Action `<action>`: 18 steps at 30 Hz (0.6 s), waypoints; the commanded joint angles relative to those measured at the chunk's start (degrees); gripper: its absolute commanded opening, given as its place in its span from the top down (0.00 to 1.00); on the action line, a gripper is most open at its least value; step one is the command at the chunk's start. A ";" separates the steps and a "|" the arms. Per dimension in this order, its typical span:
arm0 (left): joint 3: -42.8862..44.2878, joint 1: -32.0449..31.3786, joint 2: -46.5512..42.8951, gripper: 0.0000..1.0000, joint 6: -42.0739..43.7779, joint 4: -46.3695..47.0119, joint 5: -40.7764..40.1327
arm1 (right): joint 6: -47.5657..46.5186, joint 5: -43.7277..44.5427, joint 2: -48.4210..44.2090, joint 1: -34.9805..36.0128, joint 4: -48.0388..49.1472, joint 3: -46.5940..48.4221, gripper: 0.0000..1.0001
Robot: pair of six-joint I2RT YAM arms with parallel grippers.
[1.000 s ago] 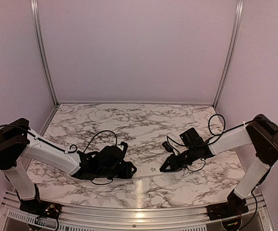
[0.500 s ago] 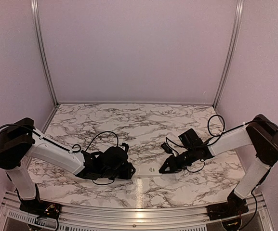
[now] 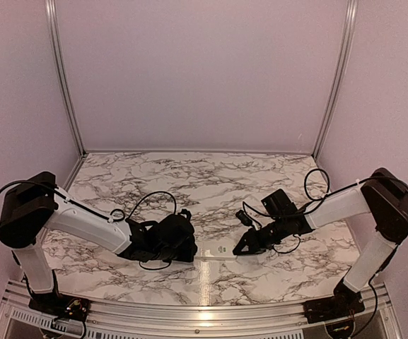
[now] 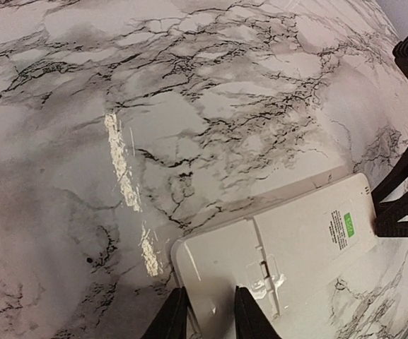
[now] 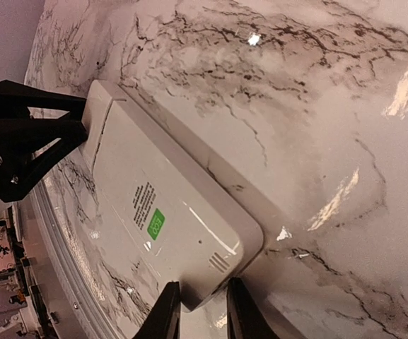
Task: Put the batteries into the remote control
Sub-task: Press the battery cover on the remote control.
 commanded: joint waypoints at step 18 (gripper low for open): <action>0.00 -0.62 4.48 0.78 1.02 3.34 8.08 | 0.69 -2.25 2.20 2.94 2.00 2.28 0.82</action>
